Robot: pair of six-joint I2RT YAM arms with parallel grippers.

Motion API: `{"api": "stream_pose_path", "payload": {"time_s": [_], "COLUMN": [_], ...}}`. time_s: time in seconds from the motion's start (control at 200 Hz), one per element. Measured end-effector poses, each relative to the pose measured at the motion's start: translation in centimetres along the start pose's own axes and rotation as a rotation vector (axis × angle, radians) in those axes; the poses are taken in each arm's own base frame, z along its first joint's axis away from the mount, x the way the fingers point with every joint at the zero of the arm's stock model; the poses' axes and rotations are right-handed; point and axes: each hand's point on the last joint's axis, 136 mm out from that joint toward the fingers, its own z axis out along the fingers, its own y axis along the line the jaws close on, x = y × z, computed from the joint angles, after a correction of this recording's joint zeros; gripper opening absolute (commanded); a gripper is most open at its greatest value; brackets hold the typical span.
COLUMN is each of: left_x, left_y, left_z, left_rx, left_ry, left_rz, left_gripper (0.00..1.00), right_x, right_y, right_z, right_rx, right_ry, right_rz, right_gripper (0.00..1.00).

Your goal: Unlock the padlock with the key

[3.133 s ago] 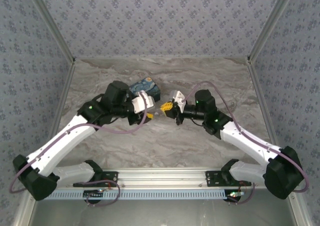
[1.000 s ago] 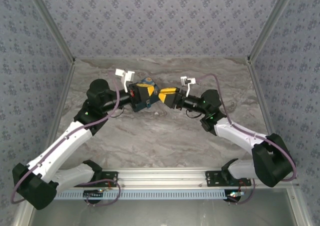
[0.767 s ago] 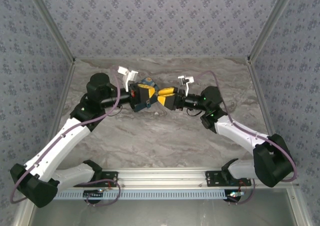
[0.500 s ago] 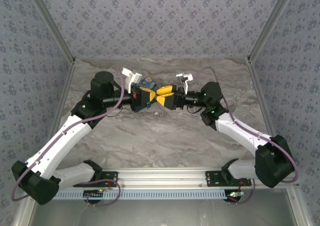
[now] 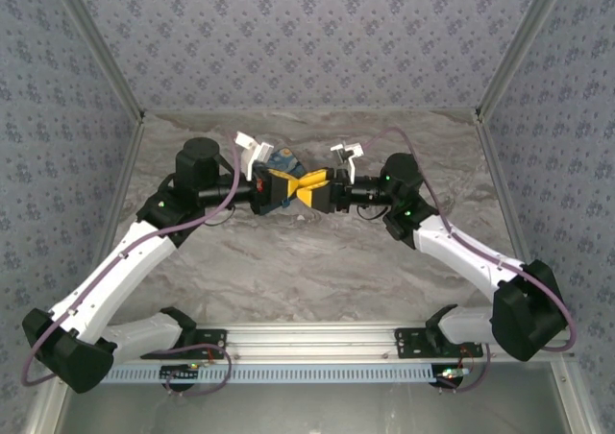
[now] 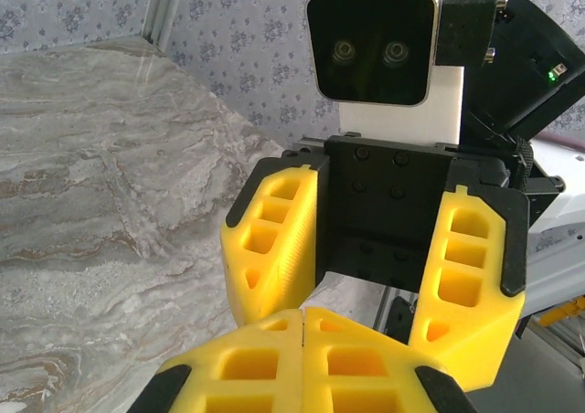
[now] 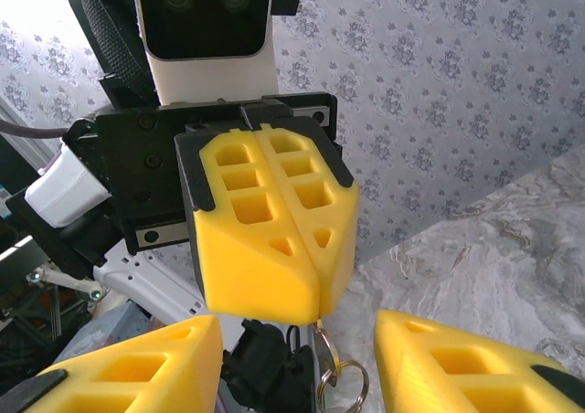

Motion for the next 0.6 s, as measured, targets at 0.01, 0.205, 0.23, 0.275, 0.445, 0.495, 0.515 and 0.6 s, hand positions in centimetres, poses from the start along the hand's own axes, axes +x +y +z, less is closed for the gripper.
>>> {"api": "stream_pose_path", "payload": {"time_s": [0.01,0.205,0.23,0.275,0.445,0.495,0.515,0.6], "left_x": [0.0,0.0,0.0,-0.02,-0.02,-0.02,-0.02,-0.02], "left_y": [0.0,0.01,0.01,0.05,0.06,0.06,0.06,0.06], "left_z": [0.0,0.0,0.0,0.0,0.0,0.0,0.0,0.0], "left_rx": [0.0,0.0,-0.001,-0.003,-0.004,-0.004,-0.004,-0.004], "left_ry": [0.0,0.0,0.0,-0.001,-0.001,-0.001,-0.001,-0.001], "left_rz": [0.0,0.0,0.0,0.0,0.004,0.005,0.006,0.007], "left_gripper": [0.0,0.0,0.0,0.0,0.0,0.0,0.0,0.0], "right_x": [0.04,0.43,0.48,0.54,0.66,0.64,0.64,0.6], "right_y": [-0.03,-0.24,-0.29,-0.33,-0.41,-0.41,-0.4,-0.43], "right_z": [0.0,-0.01,-0.01,-0.01,-0.03,-0.04,-0.05,-0.11], "right_rx": [0.001,0.007,0.009,0.01,0.014,0.014,0.014,0.017], "right_ry": [0.001,0.015,0.017,0.019,0.023,0.022,0.022,0.021], "right_rz": [0.002,0.005,0.005,0.004,-0.004,-0.008,-0.008,-0.009], "right_gripper": [0.44,0.37,0.36,0.34,0.26,0.24,0.23,0.18]}}
